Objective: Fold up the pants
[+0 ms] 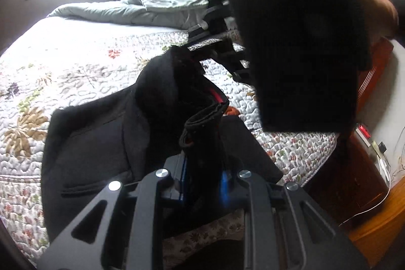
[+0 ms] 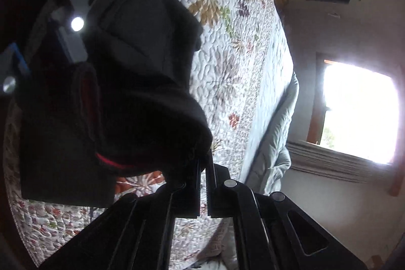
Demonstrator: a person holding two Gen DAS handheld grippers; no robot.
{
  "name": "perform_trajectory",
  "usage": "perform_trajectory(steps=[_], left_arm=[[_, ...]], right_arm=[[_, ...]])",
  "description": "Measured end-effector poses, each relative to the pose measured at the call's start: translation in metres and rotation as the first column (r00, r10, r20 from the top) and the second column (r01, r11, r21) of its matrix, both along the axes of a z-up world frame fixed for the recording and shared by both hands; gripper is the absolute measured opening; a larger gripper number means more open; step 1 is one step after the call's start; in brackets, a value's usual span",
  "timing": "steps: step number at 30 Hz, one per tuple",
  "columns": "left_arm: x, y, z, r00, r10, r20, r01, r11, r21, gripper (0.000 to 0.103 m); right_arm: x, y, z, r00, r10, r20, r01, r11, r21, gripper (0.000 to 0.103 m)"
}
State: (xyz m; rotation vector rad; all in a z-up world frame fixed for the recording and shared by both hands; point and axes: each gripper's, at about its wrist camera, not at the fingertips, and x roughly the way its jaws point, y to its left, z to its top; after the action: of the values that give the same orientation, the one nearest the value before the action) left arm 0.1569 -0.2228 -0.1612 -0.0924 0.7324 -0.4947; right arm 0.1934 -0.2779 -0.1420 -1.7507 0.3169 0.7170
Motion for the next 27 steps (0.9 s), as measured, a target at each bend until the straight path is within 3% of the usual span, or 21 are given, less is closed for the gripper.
perform_trajectory(steps=[12, 18, 27], left_arm=[[0.010, -0.043, -0.017, 0.996, -0.077, -0.042, 0.079, 0.995, 0.053, 0.019], [0.015, -0.048, -0.028, 0.987, -0.109, -0.119, 0.118, 0.990, 0.076, 0.019], [0.015, -0.063, -0.038, 0.981, -0.131, -0.143, 0.151, 0.979, 0.138, 0.019]], right_arm=[[0.016, -0.038, -0.020, 0.992, -0.106, -0.072, 0.112, 0.991, 0.073, 0.002], [0.021, -0.041, -0.032, 0.980, -0.159, -0.123, 0.172, 0.979, 0.111, 0.002], [0.026, -0.052, -0.045, 0.968, -0.204, -0.147, 0.226, 0.963, 0.148, 0.002]])
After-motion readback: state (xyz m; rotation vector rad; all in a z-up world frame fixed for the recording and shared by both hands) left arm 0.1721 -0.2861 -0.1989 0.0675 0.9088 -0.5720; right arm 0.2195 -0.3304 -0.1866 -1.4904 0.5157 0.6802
